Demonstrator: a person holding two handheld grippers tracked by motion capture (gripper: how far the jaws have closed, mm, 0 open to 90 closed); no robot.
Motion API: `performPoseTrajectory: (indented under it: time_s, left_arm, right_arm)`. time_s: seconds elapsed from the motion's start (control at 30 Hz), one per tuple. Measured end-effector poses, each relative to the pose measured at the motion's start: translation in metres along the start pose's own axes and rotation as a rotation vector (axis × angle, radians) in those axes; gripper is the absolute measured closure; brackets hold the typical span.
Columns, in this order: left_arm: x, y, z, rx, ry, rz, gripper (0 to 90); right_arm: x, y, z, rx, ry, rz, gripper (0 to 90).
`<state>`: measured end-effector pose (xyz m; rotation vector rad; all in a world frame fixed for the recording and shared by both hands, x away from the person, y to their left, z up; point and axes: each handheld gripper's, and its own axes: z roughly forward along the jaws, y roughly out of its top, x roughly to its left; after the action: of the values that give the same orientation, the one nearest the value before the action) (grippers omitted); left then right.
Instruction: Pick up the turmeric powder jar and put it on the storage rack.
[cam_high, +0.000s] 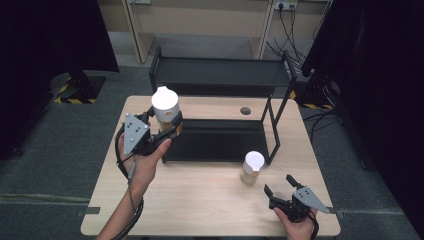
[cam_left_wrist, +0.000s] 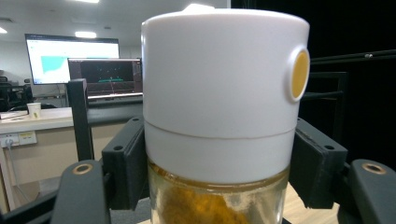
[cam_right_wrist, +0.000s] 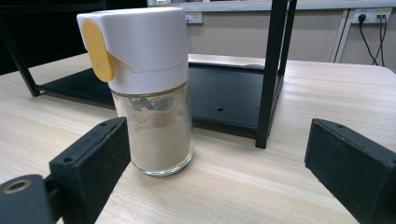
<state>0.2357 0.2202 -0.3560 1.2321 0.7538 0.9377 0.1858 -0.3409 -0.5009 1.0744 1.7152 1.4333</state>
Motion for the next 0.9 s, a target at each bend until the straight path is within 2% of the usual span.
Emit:
performPoseTrajectory:
  time_s: [0.9]
  left_arm:
    - [0.006, 0.027, 0.026, -0.020, 0.042, 0.012, 30.6]
  right_arm:
    - [0.000, 0.000, 0.000, 0.000, 0.001, 0.005, 7.4]
